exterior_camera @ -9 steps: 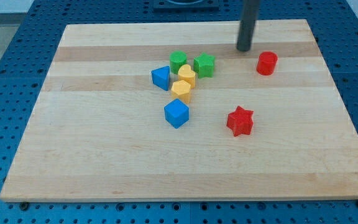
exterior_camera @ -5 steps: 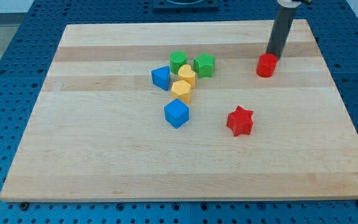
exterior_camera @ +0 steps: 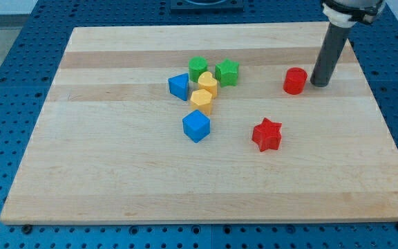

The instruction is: Nudge the green circle down

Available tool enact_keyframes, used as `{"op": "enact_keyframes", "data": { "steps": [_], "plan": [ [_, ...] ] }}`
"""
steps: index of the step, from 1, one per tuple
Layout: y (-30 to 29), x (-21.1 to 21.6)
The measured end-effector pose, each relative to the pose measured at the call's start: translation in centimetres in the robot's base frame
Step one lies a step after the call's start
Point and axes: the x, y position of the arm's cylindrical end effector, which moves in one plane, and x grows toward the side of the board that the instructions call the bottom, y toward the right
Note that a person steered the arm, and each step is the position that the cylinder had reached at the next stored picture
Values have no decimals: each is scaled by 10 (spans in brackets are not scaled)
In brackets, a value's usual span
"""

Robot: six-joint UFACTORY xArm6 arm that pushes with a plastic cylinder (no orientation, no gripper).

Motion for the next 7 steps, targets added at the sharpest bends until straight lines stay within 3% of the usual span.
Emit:
{"op": "enact_keyframes", "data": {
  "steps": [7],
  "plan": [
    [-58,-4]
  ]
}}
